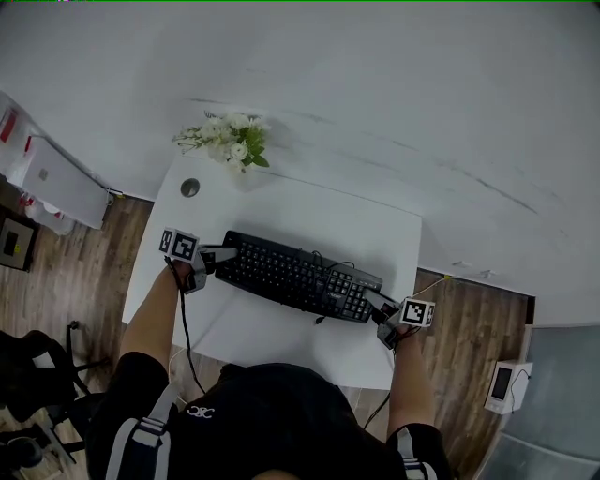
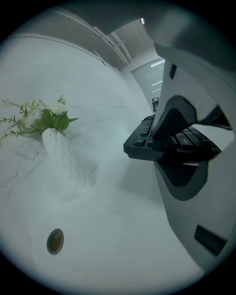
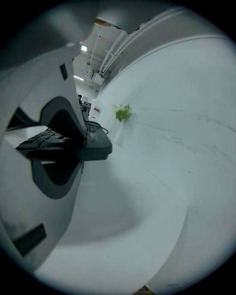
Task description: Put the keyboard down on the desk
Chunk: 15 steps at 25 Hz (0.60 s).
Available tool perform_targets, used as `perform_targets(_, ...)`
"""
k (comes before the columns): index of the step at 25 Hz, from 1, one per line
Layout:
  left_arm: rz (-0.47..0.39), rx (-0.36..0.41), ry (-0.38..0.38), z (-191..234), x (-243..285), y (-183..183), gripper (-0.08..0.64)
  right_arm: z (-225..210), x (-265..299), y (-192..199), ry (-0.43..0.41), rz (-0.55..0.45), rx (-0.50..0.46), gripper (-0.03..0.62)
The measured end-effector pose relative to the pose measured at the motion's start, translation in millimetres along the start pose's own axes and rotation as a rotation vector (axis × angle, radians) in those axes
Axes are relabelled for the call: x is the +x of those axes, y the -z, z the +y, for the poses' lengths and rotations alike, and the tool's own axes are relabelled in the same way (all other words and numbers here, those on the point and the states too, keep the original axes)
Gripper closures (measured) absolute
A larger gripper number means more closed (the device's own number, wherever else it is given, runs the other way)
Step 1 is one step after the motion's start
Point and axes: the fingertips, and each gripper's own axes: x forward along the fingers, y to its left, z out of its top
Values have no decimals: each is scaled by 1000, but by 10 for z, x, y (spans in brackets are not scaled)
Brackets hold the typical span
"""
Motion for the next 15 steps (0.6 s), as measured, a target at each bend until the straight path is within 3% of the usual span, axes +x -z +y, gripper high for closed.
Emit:
perform_targets(8,-45,-63,-42,378,95,-214,388,-250,303,-267,101,17,6,434)
perform_targets(15,-48,-44,-138,497,123,-251,382,-422,388,-351,186,41,-9,416)
